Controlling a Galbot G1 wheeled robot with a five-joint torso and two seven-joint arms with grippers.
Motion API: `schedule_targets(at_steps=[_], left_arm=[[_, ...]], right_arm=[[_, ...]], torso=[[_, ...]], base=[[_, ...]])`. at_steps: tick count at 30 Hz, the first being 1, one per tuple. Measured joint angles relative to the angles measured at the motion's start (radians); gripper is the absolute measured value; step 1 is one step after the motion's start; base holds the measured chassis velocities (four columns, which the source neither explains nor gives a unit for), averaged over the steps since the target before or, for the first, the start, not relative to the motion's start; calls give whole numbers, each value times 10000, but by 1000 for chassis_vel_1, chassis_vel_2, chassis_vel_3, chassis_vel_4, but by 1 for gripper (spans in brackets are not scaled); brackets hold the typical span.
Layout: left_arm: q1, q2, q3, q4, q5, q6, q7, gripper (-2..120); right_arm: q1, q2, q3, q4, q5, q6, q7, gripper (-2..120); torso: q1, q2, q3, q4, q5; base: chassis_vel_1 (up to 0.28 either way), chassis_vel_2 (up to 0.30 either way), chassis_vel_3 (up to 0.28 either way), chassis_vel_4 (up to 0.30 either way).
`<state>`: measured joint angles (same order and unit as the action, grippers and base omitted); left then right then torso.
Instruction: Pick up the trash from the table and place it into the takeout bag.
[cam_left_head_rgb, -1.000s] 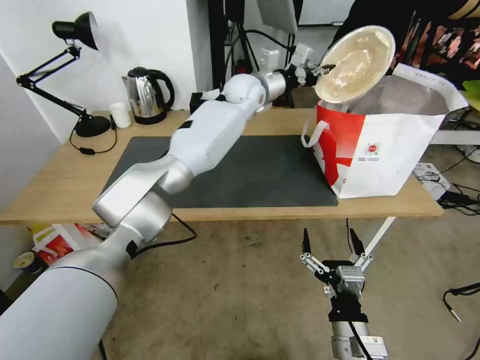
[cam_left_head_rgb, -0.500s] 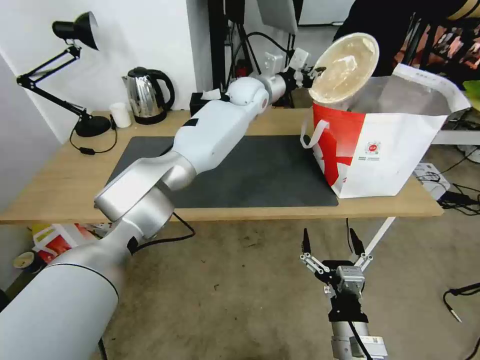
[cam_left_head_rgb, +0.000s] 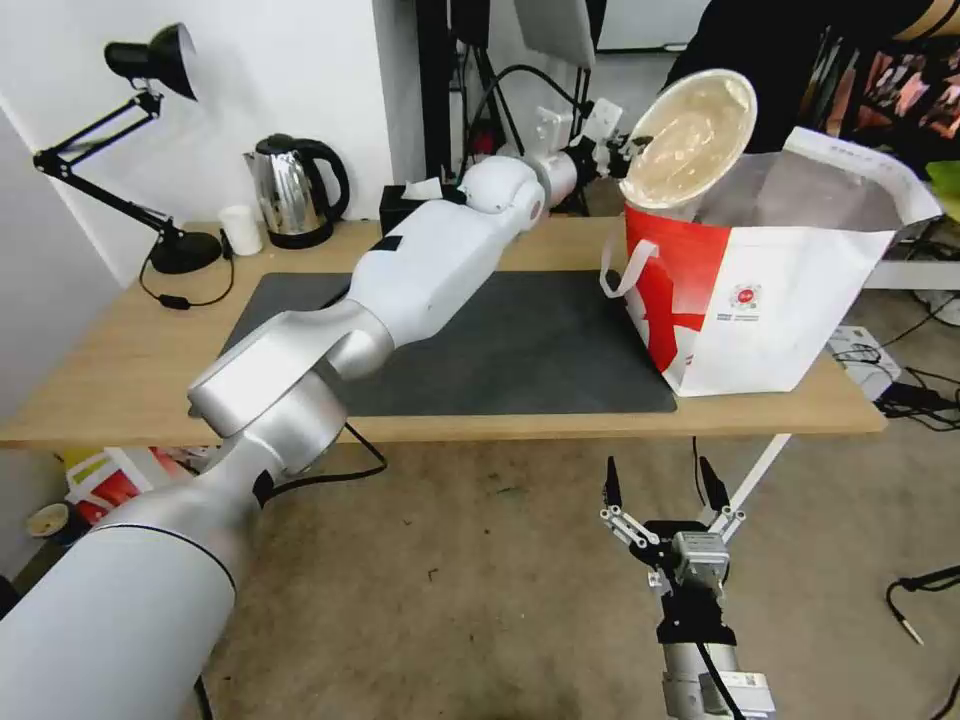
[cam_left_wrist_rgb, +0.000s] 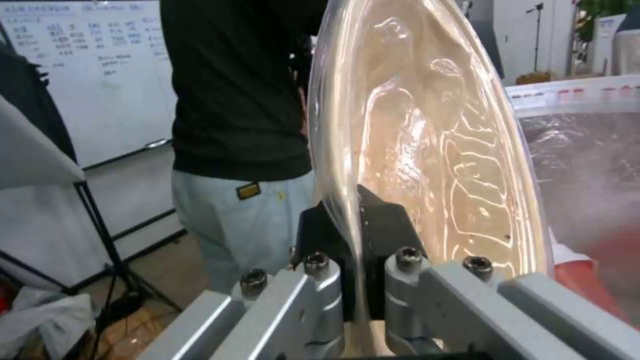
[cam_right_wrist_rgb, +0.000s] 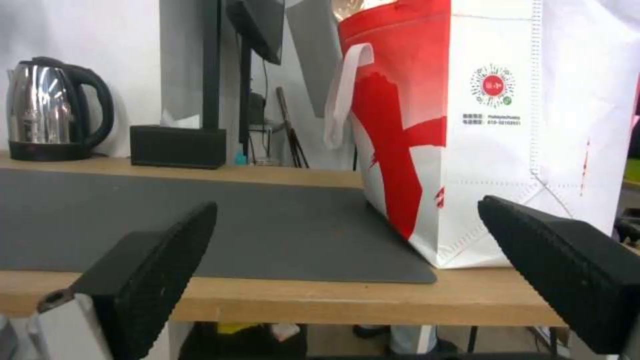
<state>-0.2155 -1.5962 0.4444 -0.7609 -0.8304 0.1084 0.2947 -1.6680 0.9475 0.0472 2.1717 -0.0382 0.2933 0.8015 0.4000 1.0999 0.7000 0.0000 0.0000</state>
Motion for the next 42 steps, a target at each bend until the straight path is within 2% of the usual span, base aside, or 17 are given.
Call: schedule_targets(at_steps=[16, 33, 34, 35, 36, 37, 40, 42], left_arm=[[69, -2, 897, -611, -82, -177, -14, 0], [203, 2, 1386, -645, -40, -191, -42, 1], [228, 2, 1396, -650, -36, -169, -39, 5], [232, 2, 1400, -651, -34, -163, -39, 5], [251, 3, 1411, -660, -28, -140, -35, 13], [251, 3, 1411, -660, -28, -140, -35, 13], [275, 4, 1426, -681, -23, -110, -29, 28], [287, 5, 1426, -691, -23, -106, -26, 33]], right_arm=[[0, 0, 0, 0, 1, 0, 0, 100], [0, 0, 0, 0, 0, 0, 0, 100], [0, 0, 0, 0, 0, 0, 0, 100], [0, 0, 0, 0, 0, 0, 0, 100], [0, 0, 1, 0, 0, 0, 0, 100], [0, 0, 1, 0, 0, 0, 0, 100], [0, 0, 0, 0, 0, 0, 0, 100], [0, 0, 0, 0, 0, 0, 0, 100]], torso=[[0, 2, 0, 0, 1], [0, 2, 0, 1, 0], [0, 1, -1, 1, 0], [0, 2, -1, 1, 0], [0, 2, 0, 0, 0], [0, 2, 0, 0, 0], [0, 2, 0, 0, 0], [0, 2, 0, 0, 0]], base=[[0, 0, 0, 0], [0, 0, 0, 0], [0, 0, 0, 0], [0, 0, 0, 0], [0, 0, 0, 0], [0, 0, 0, 0], [0, 0, 0, 0], [0, 0, 0, 0]])
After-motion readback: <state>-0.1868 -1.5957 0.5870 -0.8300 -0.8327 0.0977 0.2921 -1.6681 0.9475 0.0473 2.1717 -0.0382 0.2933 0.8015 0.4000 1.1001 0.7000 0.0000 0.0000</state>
